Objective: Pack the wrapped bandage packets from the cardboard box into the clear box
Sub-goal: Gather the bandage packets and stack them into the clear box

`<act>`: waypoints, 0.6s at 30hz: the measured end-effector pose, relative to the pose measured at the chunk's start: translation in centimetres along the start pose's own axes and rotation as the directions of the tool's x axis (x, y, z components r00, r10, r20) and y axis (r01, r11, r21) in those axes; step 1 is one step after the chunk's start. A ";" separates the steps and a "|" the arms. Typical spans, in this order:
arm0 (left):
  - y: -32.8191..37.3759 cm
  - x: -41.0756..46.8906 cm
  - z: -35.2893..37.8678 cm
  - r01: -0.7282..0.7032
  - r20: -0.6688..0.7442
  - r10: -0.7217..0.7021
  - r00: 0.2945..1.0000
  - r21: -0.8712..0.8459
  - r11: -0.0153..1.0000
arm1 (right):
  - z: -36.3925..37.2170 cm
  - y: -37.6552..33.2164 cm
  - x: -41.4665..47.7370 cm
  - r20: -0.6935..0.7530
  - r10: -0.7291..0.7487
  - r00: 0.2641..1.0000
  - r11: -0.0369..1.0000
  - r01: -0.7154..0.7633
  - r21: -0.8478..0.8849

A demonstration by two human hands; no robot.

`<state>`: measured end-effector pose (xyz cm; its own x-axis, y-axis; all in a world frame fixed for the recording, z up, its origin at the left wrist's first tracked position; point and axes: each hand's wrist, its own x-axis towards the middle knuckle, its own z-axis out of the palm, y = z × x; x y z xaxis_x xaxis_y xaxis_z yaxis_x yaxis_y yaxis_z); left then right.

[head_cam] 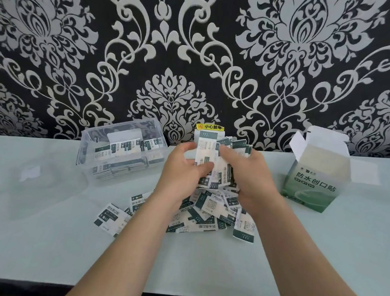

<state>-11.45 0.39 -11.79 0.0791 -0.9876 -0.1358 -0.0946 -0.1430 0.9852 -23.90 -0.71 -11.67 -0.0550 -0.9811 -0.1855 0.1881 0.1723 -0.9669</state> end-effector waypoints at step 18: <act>0.0 -2.0 -0.8 -0.492 0.385 0.313 0.868 0.592 0.638 | 0.6 0.1 -0.1 0.178 0.206 0.962 0.963 -0.232 0.137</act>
<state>-10.78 2.44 -11.38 -0.3433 -0.9272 0.1498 -0.6867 0.3565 0.6335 -23.33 -0.68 -11.61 0.1608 -0.9241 -0.3466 0.3280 0.3812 -0.8643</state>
